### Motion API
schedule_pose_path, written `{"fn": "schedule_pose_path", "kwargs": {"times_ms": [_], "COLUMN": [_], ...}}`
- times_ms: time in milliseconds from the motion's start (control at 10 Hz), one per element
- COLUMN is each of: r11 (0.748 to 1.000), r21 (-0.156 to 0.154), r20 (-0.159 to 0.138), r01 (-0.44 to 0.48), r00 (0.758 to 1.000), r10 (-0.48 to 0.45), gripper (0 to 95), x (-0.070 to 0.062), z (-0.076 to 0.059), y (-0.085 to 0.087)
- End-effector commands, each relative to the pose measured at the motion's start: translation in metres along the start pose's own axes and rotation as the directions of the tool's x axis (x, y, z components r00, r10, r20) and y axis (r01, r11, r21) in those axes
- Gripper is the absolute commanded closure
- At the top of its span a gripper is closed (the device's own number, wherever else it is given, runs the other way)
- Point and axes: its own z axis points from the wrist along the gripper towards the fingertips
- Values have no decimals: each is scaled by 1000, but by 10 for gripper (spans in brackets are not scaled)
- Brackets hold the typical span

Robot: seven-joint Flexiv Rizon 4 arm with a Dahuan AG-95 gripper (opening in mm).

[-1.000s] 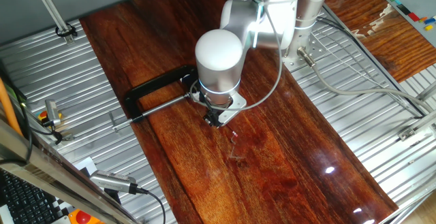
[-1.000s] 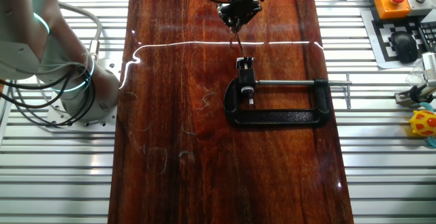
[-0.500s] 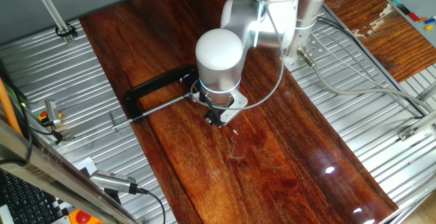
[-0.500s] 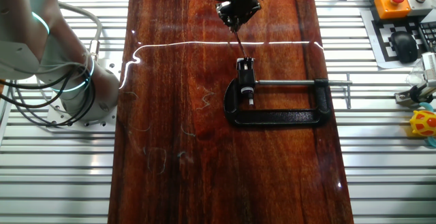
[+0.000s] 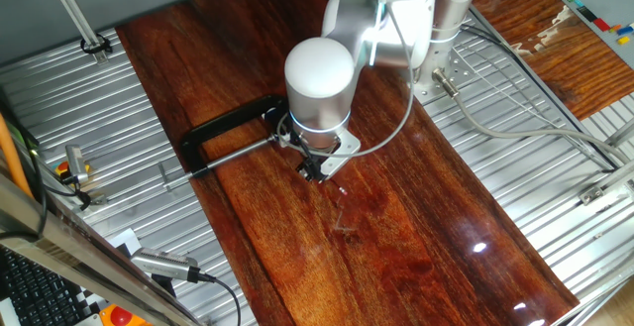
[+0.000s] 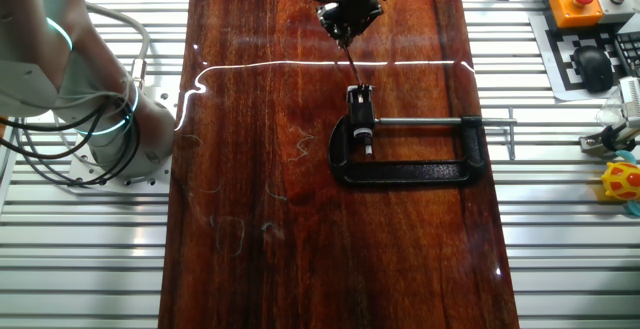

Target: Insert the pencil into the pencil sharpener

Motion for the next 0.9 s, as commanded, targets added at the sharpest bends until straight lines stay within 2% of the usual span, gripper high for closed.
{"fn": "schedule_pose_path", "kwargs": {"times_ms": [100,900], "r11": [1000,1000], "r21": [-1,-4], "r20": [-2,-7], "r01": [-2,8], "r00": [1000,1000], "r10": [2,-8], "gripper": [950,950], "x": [0,-4], "z": [0,2], "y": [0,-2]}}
